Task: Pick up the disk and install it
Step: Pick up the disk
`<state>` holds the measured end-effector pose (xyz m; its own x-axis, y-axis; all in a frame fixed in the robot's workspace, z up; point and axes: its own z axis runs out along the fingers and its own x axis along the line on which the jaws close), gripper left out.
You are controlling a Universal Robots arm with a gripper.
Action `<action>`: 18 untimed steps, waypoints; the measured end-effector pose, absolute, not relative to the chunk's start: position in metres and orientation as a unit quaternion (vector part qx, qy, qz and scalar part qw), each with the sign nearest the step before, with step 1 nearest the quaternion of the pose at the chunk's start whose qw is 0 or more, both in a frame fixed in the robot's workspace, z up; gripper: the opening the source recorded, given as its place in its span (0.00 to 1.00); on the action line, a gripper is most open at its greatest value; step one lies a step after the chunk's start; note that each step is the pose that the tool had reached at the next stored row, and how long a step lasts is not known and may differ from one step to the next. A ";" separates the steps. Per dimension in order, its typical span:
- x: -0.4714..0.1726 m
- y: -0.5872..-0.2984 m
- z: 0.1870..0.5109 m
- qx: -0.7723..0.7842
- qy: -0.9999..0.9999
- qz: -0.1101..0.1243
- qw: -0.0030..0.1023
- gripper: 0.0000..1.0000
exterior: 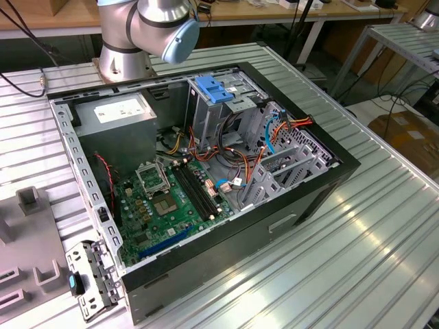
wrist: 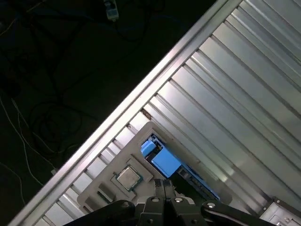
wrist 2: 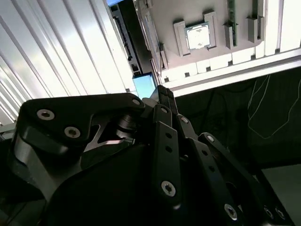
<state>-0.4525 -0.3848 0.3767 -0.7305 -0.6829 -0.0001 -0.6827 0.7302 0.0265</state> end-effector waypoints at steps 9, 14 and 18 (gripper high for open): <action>-0.452 -0.384 0.375 0.431 -0.902 -0.010 -0.002 0.11; -0.452 -0.384 0.374 0.483 -0.875 -0.010 -0.001 0.11; -0.452 -0.384 0.374 0.523 -0.852 -0.010 -0.001 0.11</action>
